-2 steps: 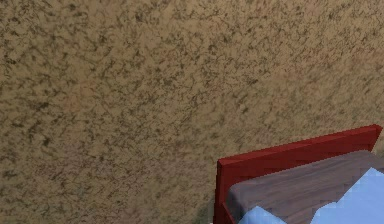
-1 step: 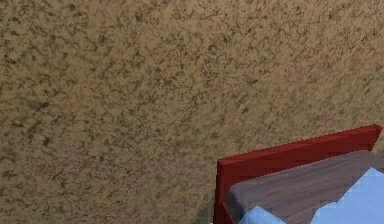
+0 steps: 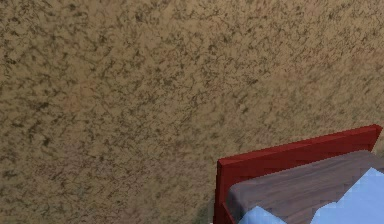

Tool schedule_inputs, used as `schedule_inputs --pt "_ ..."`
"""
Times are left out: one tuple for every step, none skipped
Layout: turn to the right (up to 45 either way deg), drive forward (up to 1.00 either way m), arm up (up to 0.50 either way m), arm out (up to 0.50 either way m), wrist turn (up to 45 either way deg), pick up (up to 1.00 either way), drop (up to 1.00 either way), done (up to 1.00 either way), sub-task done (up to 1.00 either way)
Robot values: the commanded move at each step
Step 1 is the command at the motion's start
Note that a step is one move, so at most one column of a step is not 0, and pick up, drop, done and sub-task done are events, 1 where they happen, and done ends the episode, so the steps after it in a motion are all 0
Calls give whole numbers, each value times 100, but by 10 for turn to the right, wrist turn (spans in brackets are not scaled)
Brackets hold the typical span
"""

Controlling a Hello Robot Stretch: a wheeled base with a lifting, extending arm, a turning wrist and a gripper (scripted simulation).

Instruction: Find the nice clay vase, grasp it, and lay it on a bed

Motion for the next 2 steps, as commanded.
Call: schedule_inputs --pt "0 0 0 -8 0 0 0 0 0" --pt "0 0 0 0 0 0 0 100 0"
